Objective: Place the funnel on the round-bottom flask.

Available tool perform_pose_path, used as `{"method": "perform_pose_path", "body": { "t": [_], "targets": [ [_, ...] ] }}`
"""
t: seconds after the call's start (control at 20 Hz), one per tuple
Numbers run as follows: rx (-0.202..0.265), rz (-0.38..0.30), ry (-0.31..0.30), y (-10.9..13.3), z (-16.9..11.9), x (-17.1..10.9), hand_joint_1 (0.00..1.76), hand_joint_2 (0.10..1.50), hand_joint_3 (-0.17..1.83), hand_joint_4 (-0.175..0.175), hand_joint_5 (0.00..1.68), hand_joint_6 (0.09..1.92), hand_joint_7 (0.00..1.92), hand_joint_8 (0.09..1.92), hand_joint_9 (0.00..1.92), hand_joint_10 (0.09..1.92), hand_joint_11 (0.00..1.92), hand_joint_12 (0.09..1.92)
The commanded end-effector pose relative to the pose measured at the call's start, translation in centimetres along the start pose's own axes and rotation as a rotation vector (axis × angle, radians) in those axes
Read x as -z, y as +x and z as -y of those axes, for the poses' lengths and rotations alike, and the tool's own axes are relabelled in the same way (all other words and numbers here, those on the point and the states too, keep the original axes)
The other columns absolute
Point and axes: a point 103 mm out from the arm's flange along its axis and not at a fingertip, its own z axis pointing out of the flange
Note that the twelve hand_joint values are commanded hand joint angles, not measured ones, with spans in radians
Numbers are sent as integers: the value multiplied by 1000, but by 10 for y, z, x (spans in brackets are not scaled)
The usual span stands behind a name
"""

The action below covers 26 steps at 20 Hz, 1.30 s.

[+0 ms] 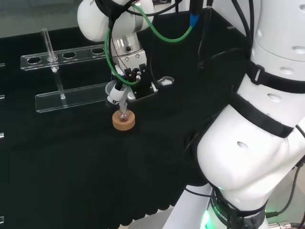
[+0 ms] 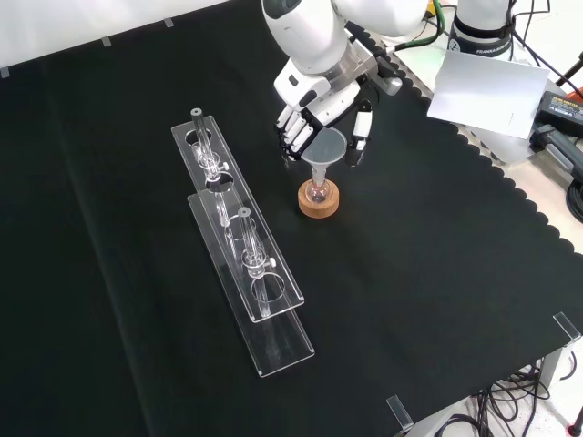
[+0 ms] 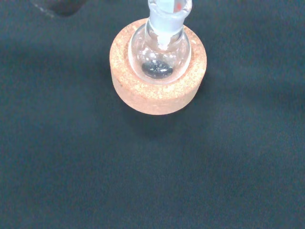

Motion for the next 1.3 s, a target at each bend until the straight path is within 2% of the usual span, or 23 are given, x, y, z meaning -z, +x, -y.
{"method": "perform_pose_path", "body": {
  "t": [0.05,1.15,1.3],
  "targets": [
    [3,-1,4,0,1,0,755,937,-175,-71,372,357,169,741,482,665,303,1425],
    [9,-3,24,2,2,-3,717,901,-175,-78,331,151,21,714,392,697,246,1453],
    [14,-5,27,3,2,-3,713,900,-175,-77,329,130,2,591,352,699,223,1460]
  ]
}}
